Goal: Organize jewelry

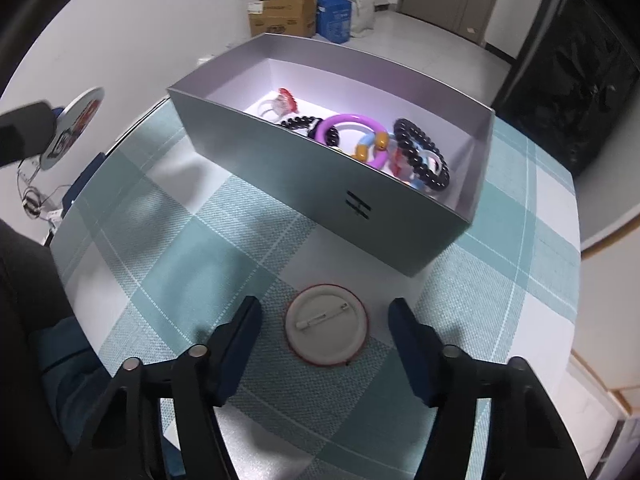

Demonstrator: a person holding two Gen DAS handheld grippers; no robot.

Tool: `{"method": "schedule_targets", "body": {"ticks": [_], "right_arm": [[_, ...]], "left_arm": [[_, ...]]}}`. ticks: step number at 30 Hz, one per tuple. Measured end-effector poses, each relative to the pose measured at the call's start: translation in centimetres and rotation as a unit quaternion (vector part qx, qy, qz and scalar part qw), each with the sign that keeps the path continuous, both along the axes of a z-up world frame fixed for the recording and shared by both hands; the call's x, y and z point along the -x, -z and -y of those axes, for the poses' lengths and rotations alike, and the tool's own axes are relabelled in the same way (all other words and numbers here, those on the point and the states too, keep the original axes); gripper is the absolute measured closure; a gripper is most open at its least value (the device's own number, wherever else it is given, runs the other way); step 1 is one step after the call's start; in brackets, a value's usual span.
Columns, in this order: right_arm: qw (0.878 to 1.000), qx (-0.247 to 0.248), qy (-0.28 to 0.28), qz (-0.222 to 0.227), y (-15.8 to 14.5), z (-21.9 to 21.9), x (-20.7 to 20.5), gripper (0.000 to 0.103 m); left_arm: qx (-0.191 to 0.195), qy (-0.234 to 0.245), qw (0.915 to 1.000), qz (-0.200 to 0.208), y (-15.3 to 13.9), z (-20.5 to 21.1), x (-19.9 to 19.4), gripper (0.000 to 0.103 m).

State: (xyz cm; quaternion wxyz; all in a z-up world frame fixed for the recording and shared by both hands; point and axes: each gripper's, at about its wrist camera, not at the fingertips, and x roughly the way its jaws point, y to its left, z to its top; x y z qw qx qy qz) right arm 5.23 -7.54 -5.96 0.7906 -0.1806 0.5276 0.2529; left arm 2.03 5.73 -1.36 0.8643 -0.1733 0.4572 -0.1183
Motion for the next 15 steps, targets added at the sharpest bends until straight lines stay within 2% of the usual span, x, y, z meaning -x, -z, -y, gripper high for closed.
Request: {"method": "schedule_targets", "body": {"ticks": [4,5,13,15], "right_arm": [[1.000,-0.007,-0.014,0.002,0.0,-0.1,1.2,0.056],[1.000,-0.008,-0.018,0.003,-0.1,-0.2,1.4,0.061],[1.000,-0.012,-0.016,-0.001,0.1,-0.1,2.3,0.061],[1.000,-0.019,-0.012,-0.007,0.0,0.3,1.4,0.061]], "left_arm": [[0.004,-0.002,1.0000,0.002,-0.1,-0.2,0.0,0.080],[0.004,-0.002,1.0000,0.002,-0.1,-0.2,0.0,0.080],[0.003,-0.006,1.0000,0.000,0.0,-0.3,0.1,0.080],[0.004,-0.008,1.0000,0.000,0.0,-0.4,0.0,0.080]]}}
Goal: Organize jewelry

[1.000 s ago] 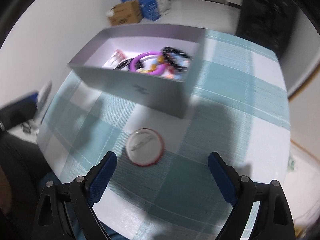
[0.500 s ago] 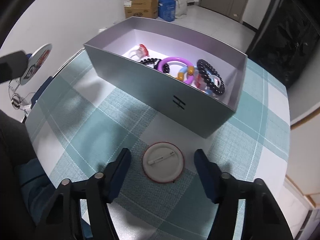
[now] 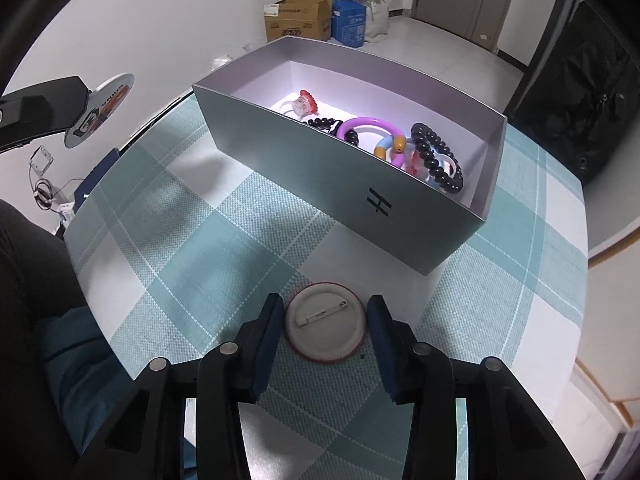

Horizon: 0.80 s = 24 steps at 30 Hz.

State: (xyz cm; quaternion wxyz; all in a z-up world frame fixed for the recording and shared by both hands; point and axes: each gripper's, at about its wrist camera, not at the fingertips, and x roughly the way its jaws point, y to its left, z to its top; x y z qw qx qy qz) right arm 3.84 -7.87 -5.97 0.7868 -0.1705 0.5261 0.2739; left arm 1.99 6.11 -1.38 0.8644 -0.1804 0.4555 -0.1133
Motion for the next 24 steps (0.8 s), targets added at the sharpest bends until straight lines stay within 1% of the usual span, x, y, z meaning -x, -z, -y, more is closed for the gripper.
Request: {"method": "schedule_targets", "body": {"ticks": [6,8,13,17,19,22,24], "right_arm": [[0.999,-0.044,0.016,-0.012,-1.1,0.8,-0.5,0.061],[0.998,-0.057,0.015,-0.012,-1.3,0.7,-0.2,0.061],[0.997,-0.075,0.002,-0.001,-2.4,0.5,-0.1,0.061],[0.996,-0.088,0.006,-0.004,-2.7,1.0,-0.7,0.061],[0.996,-0.093,0.011,-0.005,-3.0,0.9,-1.0,0.061],[0.995,-0.097,0.015,-0.010,-2.8,0.8,-1.4,0.061],[0.995,-0.099,0.016,-0.012,-2.8,0.7,-1.6,0.061]], "left_arm": [[0.001,-0.009,0.9999,0.004,-0.1,-0.3,0.0,0.080],[0.002,-0.013,0.9999,0.006,-0.1,-0.4,-0.1,0.086],[0.011,-0.018,0.9998,0.001,0.2,-0.6,-0.4,0.086],[0.006,-0.015,0.9999,0.002,0.3,-0.7,-0.6,0.086],[0.008,-0.006,0.9999,0.003,0.2,-0.9,-0.7,0.086],[-0.009,-0.010,0.9998,0.015,-0.3,-1.9,-0.6,0.086],[-0.010,-0.018,0.9997,0.009,-0.4,-2.8,-0.5,0.084]]}}
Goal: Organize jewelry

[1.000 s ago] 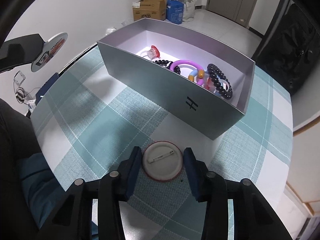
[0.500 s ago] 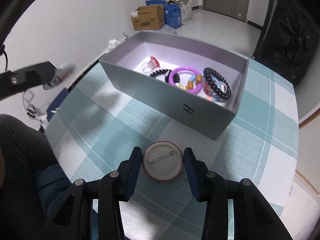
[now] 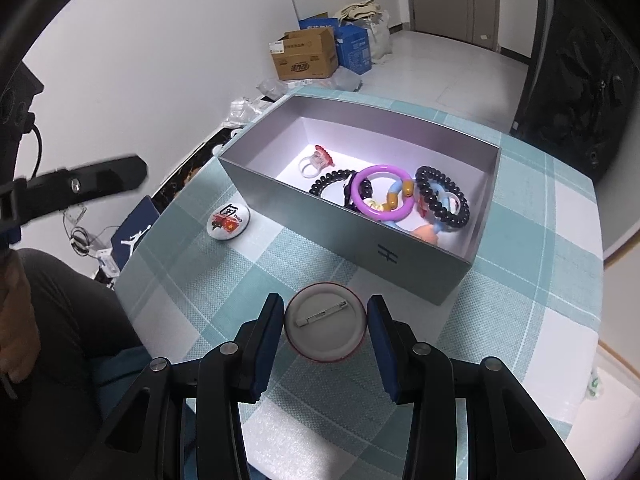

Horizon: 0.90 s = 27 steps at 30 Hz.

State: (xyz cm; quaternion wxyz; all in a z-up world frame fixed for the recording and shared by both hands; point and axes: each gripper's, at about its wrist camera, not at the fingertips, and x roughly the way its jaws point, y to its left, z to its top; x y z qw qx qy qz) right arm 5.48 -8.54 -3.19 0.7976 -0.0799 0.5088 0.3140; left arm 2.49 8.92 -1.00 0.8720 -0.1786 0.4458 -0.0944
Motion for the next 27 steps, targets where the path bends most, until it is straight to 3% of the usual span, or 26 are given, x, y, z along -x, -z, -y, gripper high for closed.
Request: {"method": "schedule_targets", "body": {"ticks": [4,6,9,12,17,21,24,26,27], "right_arm": [[1.000,-0.011,-0.002,-0.004,-0.2,-0.3,-0.3,0.061],[1.000,-0.016,-0.003,-0.006,-0.2,-0.4,-0.5,0.061],[1.000,-0.020,-0.005,-0.007,-0.3,-0.8,-0.6,0.061],[1.000,-0.029,-0.002,-0.009,-0.5,-1.1,-0.8,0.061],[0.999,-0.041,0.009,0.002,-1.2,-0.6,-0.8,0.061],[0.998,-0.050,0.025,0.001,-1.5,0.6,-1.0,0.061],[0.998,-0.056,0.033,-0.002,-1.7,1.1,-1.2,0.061],[0.998,-0.056,0.035,0.002,-1.8,1.4,-1.2,0.061],[0.998,-0.057,0.037,0.002,-1.9,1.5,-1.2,0.061]], "left_arm": [[-0.017,-0.022,0.9991,-0.032,1.1,-1.8,0.5,0.050],[-0.040,-0.021,0.9984,-0.033,1.5,-1.7,0.8,0.048],[-0.080,-0.016,0.9954,-0.050,2.9,-0.7,0.3,0.037],[-0.108,0.008,0.9908,-0.081,4.8,1.2,-1.1,0.037],[-0.197,0.006,0.9769,-0.082,6.1,3.1,-3.0,0.037],[-0.198,-0.005,0.9753,-0.097,7.4,3.3,-4.0,0.037],[-0.222,-0.006,0.9687,-0.112,8.2,3.9,-4.5,0.038],[-0.236,-0.010,0.9656,-0.108,7.9,3.9,-4.4,0.047],[-0.226,-0.006,0.9684,-0.105,7.8,4.0,-4.3,0.062]]}}
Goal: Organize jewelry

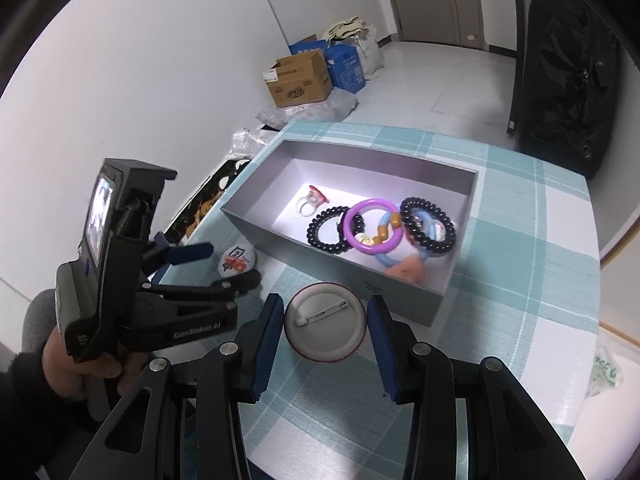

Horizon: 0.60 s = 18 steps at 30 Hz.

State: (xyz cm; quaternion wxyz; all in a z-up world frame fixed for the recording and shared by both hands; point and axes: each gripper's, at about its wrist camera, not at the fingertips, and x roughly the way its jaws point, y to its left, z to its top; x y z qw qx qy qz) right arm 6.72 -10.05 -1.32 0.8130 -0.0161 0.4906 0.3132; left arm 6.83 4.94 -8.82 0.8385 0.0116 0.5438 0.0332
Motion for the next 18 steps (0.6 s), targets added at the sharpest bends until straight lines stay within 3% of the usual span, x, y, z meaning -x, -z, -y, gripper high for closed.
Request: {"method": "schedule_targets", "body": {"ticks": [2,4,11,18], "right_arm": [[1.000,-0.006,0.005,-0.001,-0.1,0.4,-0.1,0.061],[1.000,-0.012,0.009,-0.004,-0.2,0.7,-0.2,0.061],[1.000,-0.025,0.014,-0.005,-0.8,0.9,-0.4,0.061],[0.998,-0.059,0.025,0.007,-2.2,1.4,-0.5,0.061]], "left_arm": [[0.030,0.004,0.9995,-0.005,0.0,0.1,0.2,0.065],[0.030,0.011,0.9995,-0.004,-0.1,0.3,0.4,0.065],[0.094,0.012,0.9955,-0.005,-1.2,0.1,1.4,0.065],[0.138,0.001,0.9870,0.082,-5.8,-0.9,2.9,0.065]]}}
